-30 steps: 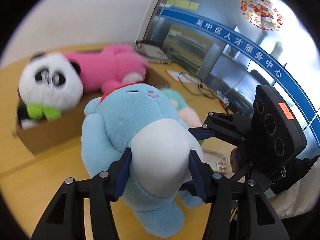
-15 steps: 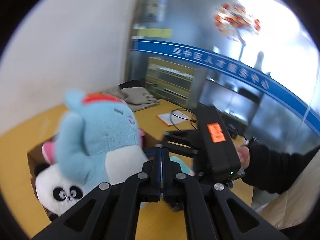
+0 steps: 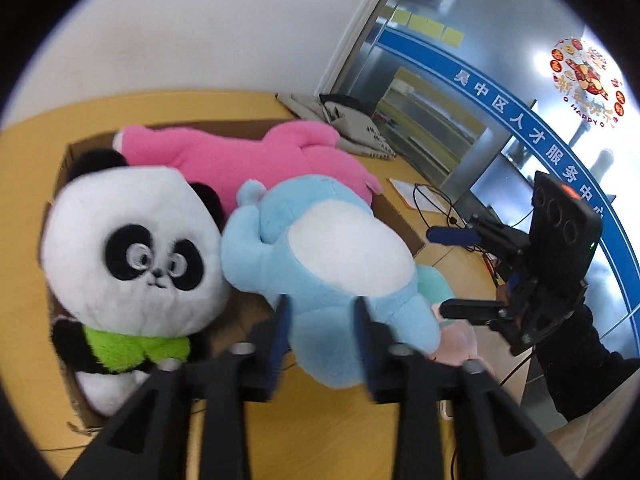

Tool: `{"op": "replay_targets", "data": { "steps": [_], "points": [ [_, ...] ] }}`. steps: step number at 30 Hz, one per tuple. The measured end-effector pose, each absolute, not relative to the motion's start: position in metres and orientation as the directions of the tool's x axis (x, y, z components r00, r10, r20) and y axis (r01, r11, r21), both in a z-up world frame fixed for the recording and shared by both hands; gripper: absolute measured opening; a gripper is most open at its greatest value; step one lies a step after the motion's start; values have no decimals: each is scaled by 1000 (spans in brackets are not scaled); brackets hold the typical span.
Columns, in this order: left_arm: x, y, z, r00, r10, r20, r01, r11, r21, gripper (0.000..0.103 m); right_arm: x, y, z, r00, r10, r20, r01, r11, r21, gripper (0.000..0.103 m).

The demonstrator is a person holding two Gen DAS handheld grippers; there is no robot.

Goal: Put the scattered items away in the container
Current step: 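Lift the light-blue plush with both grippers and carry it over the box, then lower the light-blue plush onto the pink bear, open both grippers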

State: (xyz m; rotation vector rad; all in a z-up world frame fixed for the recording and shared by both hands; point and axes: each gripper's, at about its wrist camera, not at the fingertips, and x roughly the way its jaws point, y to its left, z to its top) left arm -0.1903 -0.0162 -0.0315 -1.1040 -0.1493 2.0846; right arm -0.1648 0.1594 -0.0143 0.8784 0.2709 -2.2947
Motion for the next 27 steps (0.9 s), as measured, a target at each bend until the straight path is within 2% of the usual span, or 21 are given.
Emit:
{"op": "replay_targets", "data": {
  "steps": [2, 4, 6, 8, 9, 11, 13, 15, 17, 20, 23, 27],
  "points": [
    [-197, -11, -40, -290, 700, -653, -554, -679, -482, 52, -174, 172, -11, -535, -519, -666, 624, -775, 102, 94],
    [-198, -10, -48, -275, 705, -653, -525, -679, -513, 60, -188, 184, -15, -476, -547, -688, 573, -787, 229, 96],
    [-197, -12, -54, -269, 713, -647, -507, -676, -534, 61, -195, 197, -21, -421, -577, -700, 517, -787, 337, 96],
    [-196, -16, -60, -247, 724, -645, -472, -671, -572, 58, -203, 205, -31, -379, -628, -680, 449, -767, 457, 96],
    [-196, -17, -64, -240, 721, -650, -451, -675, -583, 42, -205, 206, -35, -360, -649, -670, 422, -754, 503, 96],
    [-193, -19, -70, -235, 718, -655, -424, -682, -595, 39, -210, 198, -49, -304, -686, -661, 385, -723, 574, 95],
    [-189, -21, -69, -239, 720, -652, -416, -682, -601, 35, -213, 187, -62, -270, -718, -641, 344, -694, 633, 89],
    [-184, -19, -67, -242, 713, -658, -415, -689, -594, 33, -213, 177, -68, -262, -730, -632, 334, -683, 650, 83],
    [-179, -14, -62, -259, 691, -675, -420, -710, -565, 30, -213, 164, -69, -250, -740, -624, 338, -670, 660, 68],
    [-172, -11, -52, -292, 682, -670, -435, -719, -542, 26, -209, 150, -67, -276, -710, -648, 348, -702, 621, 58],
    [-160, -5, -26, -348, 681, -645, -482, -720, -499, 25, -198, 150, -52, -338, -707, -621, 383, -706, 595, 52],
    [-152, 0, 22, -460, 664, -590, -537, -737, -411, 24, -174, 146, 0, -482, -657, -580, 478, -752, 454, 51]
  ]
}}
